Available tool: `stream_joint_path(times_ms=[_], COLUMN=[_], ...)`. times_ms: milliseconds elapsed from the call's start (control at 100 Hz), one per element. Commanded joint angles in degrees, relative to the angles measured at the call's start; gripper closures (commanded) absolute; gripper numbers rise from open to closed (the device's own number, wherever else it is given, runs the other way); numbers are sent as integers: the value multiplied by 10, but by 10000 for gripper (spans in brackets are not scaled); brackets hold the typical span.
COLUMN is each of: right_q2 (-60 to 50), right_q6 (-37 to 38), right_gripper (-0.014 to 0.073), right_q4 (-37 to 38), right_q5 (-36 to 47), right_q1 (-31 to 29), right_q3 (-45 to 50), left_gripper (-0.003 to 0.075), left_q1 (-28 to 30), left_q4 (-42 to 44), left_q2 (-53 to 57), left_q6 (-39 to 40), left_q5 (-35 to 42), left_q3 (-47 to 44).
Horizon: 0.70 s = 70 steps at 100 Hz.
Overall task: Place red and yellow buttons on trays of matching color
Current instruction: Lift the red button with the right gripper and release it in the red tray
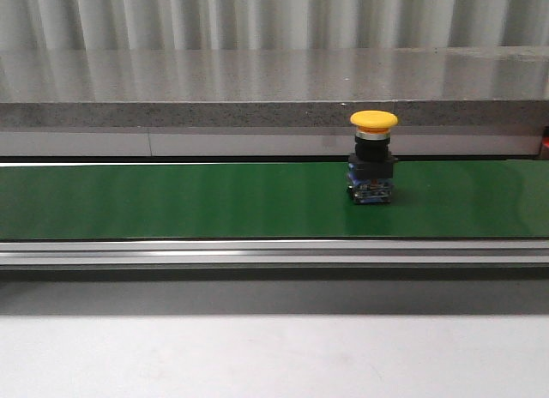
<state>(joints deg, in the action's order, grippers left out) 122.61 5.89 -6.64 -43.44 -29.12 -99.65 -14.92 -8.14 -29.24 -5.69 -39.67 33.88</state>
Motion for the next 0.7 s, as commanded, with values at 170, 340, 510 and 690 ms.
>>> stream_joint_path(times_ms=[170, 340, 510, 690], right_q2=[-62, -96, -154, -225], right_q6=[0, 0, -1, -12], right_gripper=[85, 85, 85, 85], right_q4=[-2, -2, -2, -2], right_q5=[18, 1, -8, -5], right_q1=[-5, -5, -3, 9], right_q3=[-17, -12, 16, 73], left_gripper=[740, 740, 740, 740], left_q1=[-5, -5, -5, -5], left_q4=[-9, -9, -9, -9], left_q2=[-1, -1, -1, -1], left_q6=[2, 2, 2, 2], left_q5=[36, 36, 36, 36], left_q3=[15, 15, 15, 15])
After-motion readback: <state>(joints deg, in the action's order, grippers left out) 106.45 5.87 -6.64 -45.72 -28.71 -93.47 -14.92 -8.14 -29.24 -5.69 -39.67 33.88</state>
